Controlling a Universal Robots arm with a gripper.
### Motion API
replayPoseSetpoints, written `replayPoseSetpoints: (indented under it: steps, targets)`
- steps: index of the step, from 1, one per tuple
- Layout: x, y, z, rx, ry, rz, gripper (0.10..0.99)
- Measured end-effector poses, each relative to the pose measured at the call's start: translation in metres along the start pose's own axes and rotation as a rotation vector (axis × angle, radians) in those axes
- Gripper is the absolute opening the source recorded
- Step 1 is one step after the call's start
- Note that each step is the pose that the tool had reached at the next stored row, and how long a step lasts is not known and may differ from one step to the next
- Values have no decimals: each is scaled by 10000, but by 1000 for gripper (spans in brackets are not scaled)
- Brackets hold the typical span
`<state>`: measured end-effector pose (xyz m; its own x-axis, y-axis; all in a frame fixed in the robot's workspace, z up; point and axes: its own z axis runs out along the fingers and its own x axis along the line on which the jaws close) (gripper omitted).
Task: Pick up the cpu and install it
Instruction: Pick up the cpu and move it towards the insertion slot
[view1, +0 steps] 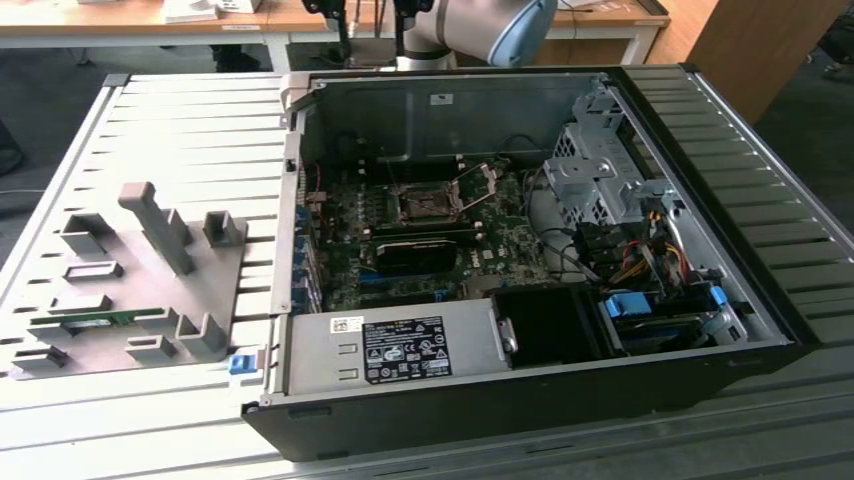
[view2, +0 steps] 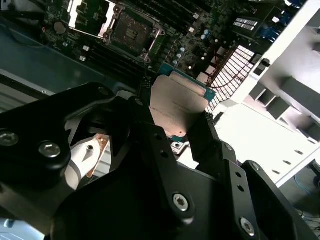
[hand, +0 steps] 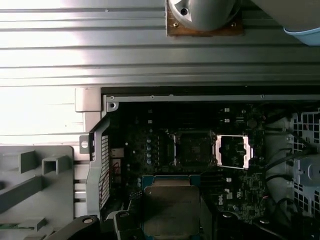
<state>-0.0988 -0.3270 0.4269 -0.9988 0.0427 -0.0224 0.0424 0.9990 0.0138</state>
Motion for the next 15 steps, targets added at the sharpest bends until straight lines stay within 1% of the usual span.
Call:
replayPoseSetpoints:
  steps: [15]
  targets:
    - [-251,61,29,0,0,-1,541]
